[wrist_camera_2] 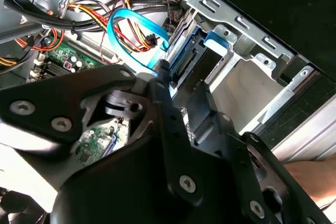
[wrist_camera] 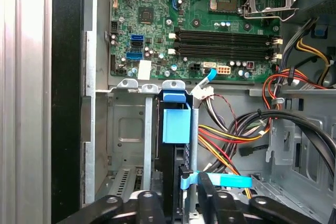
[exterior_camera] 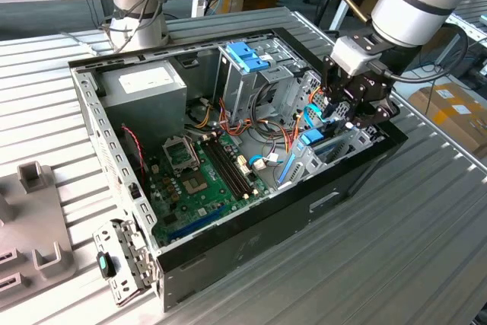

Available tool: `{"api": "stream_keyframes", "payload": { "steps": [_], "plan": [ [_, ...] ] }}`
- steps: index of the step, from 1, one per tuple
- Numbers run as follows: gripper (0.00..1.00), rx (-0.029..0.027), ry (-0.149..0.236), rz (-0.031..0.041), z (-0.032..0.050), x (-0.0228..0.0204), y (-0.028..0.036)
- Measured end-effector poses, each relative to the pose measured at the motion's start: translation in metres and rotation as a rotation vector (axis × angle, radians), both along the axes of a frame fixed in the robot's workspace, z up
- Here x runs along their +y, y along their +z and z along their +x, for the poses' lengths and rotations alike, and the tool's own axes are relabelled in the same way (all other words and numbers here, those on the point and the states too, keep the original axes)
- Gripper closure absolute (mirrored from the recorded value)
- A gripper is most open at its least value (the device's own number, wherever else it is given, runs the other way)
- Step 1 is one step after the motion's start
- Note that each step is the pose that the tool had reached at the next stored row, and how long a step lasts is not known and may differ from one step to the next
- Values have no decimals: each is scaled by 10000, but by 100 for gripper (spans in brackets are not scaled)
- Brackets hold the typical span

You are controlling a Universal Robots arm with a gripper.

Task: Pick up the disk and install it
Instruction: 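Insert the first disk wire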

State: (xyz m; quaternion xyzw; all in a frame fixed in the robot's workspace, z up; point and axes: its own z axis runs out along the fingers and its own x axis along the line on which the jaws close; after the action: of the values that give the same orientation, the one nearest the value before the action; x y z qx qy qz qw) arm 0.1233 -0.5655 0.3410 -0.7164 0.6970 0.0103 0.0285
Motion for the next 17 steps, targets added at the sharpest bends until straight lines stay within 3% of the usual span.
{"api": "stream_keyframes", "payload": {
  "steps": [1, 5, 10, 15, 17],
  "plan": [
    [58, 0, 0, -1, 0, 0, 0],
    [58, 0, 1, -2, 0, 0, 1],
    [58, 0, 1, -18, 0, 8, 75],
    [58, 0, 1, -20, 0, 9, 239],
    [58, 0, 1, -20, 0, 10, 401]
  ]
}}
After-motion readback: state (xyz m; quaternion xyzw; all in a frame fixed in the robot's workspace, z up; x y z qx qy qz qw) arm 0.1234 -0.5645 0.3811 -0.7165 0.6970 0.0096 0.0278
